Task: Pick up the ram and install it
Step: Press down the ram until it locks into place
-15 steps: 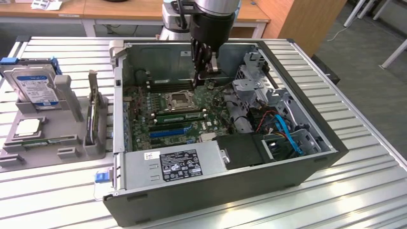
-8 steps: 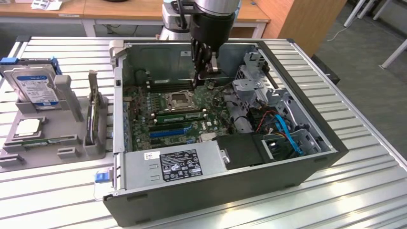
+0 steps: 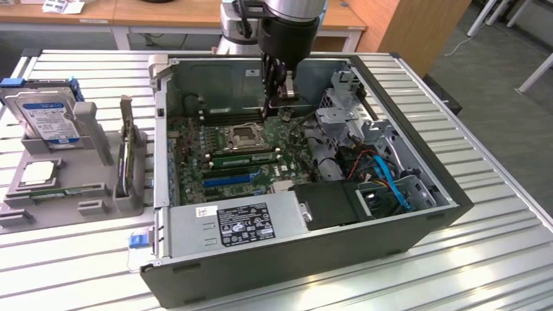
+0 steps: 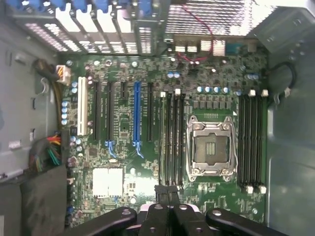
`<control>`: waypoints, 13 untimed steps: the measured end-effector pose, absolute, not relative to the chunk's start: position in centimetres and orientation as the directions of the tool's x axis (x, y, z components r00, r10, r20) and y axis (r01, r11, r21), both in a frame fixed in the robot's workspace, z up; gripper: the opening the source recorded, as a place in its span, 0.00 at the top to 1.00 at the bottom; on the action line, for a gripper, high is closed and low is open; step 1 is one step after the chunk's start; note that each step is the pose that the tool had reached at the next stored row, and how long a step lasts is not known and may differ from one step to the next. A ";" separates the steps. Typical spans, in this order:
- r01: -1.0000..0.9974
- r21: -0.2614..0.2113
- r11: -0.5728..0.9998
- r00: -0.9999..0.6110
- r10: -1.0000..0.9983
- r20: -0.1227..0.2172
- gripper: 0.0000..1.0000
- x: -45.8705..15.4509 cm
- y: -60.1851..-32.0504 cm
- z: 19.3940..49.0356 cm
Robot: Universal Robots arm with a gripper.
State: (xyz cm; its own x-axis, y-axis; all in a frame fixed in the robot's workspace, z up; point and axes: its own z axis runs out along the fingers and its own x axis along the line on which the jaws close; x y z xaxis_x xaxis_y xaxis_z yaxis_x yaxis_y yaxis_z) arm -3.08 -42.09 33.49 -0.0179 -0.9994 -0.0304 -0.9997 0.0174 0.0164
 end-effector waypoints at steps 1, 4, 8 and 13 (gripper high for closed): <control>-0.999 0.016 0.035 -0.035 -0.999 -0.030 0.89 -3.1 -42.1 33.5; -0.996 0.016 0.087 -0.087 -0.996 -0.030 0.89 -3.1 -42.1 33.5; -0.988 0.016 0.153 -0.153 -0.988 -0.030 0.89 -3.1 -42.1 33.5; -0.971 0.016 0.237 -0.237 -0.971 -0.030 0.89 -3.1 -42.1 33.5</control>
